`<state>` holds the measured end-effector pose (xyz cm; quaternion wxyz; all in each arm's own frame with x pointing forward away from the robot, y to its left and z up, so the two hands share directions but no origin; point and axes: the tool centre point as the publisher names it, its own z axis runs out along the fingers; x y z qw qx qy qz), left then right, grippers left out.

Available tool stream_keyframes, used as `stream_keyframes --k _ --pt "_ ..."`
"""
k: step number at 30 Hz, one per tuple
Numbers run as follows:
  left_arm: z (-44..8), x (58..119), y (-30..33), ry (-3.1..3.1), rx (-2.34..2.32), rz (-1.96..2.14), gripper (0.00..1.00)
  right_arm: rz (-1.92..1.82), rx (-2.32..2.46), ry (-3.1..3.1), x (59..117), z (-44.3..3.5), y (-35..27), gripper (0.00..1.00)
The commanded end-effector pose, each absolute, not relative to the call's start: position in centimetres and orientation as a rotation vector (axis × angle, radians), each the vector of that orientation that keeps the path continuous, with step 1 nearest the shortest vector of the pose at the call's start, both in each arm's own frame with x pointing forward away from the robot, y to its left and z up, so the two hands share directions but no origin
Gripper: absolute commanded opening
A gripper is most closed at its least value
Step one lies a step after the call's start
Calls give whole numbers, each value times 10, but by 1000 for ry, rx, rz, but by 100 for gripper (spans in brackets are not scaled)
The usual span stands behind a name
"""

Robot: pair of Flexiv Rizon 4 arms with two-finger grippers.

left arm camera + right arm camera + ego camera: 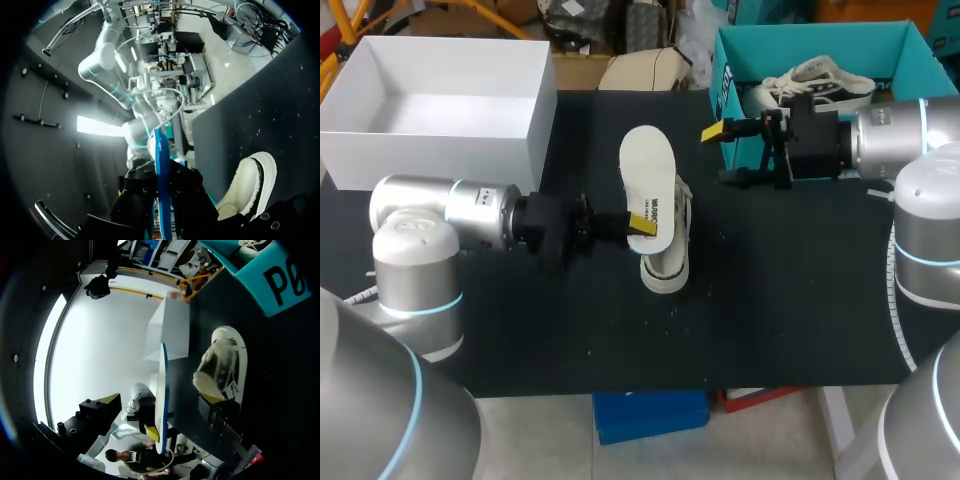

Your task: Take the shoe out of the shoebox, open the shoe tongue, remove and reinsert the insole, then place the shoe into the shoebox

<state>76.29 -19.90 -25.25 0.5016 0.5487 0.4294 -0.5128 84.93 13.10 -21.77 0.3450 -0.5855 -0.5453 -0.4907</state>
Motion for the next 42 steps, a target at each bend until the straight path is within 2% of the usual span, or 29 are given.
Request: stream_keyframes --k 1,12,13,19,24,27,37,42 --pt "-252 761 -199 1040 1326 -1234 0 -1309 -1365 -1354 857 -228 137 100" --pt "-252 761 -199 1040 1326 -1234 0 -1192 -1117 -1351 855 -233 167 100" --pt "-252 761 -199 1040 1326 -1234 0 -1184 -1114 -1361 855 -233 168 94" --pt "-252 761 -199 1040 1326 -1234 0 -1135 -1130 -1416 848 -234 177 88" --pt "-252 761 -199 1040 1326 -1234 0 -1125 -1155 -1436 841 -234 179 78" --pt "-252 761 -199 1040 1326 -1234 0 -1121 -1160 -1442 837 -235 183 68" --pt "-252 761 -199 1040 1326 -1234 0 -1108 -1191 -1434 828 -246 198 64" --pt "-252 761 -199 1040 1326 -1234 0 -1108 -1197 -1429 827 -248 204 54"
